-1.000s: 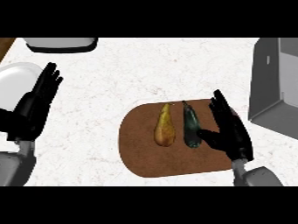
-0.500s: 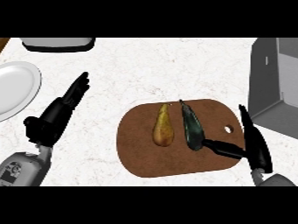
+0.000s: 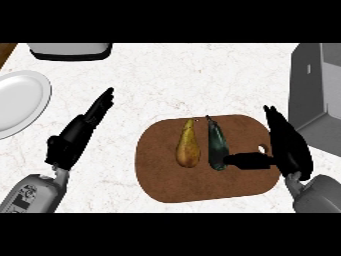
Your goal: Pick the eggplant from the cutting board and place it in the cardboard box
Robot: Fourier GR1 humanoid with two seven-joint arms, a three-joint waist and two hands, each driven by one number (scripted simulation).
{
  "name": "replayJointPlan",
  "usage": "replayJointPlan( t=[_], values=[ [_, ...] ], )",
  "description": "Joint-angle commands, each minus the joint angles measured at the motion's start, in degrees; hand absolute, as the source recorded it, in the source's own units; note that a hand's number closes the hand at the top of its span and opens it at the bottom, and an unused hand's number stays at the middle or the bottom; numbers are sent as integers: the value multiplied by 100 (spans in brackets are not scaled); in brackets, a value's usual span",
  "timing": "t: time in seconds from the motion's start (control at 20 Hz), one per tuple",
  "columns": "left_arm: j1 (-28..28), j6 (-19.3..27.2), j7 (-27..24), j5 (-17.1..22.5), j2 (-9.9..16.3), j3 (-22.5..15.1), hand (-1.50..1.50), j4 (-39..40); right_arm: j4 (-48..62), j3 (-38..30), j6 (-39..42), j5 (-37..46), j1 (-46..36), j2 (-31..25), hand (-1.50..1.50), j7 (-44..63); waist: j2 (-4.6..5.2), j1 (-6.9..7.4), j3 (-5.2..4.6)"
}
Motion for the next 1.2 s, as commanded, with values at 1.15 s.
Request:
replayJointPlan(
  t=[1.15],
  values=[
    [299,-103,-249,-233,-126,28,0,-62,412,-537,2399,-950,-2008,1948,-150,3713,103,64,96]
  ],
)
